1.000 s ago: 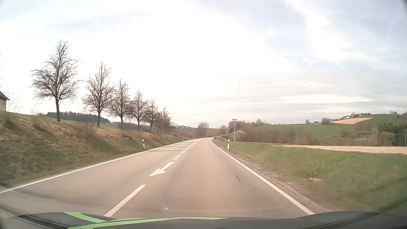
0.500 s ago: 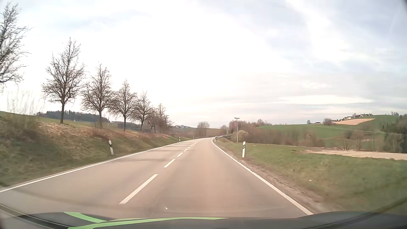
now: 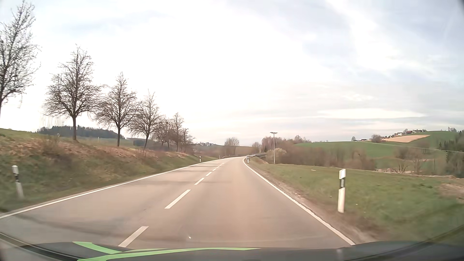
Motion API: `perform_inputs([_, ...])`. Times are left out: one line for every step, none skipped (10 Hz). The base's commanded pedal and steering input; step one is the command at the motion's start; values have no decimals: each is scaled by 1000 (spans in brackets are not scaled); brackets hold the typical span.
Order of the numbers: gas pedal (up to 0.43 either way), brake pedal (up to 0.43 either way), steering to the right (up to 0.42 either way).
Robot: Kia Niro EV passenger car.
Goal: Follow the waypoints while adhering to traffic rules and regulations
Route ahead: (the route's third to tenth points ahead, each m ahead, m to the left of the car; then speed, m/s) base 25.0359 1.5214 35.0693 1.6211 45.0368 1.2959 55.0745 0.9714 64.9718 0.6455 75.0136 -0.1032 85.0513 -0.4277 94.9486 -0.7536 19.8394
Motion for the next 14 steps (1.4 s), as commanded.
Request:
perform_inputs([98,0,-1])
perform_inputs([98,0,-1])
perform_inputs([98,0,-1])
perform_inputs([98,0,-1])
perform_inputs([98,0,-1])
perform_inputs([98,0,0])
perform_inputs([98,0,1])
perform_inputs([98,0,1])
perform_inputs([98,0,1])
perform_inputs([98,0,1])
perform_inputs([98,0,1])
perform_inputs([98,0,1])
perform_inputs([98,0,1])
perform_inputs([98,0,1])
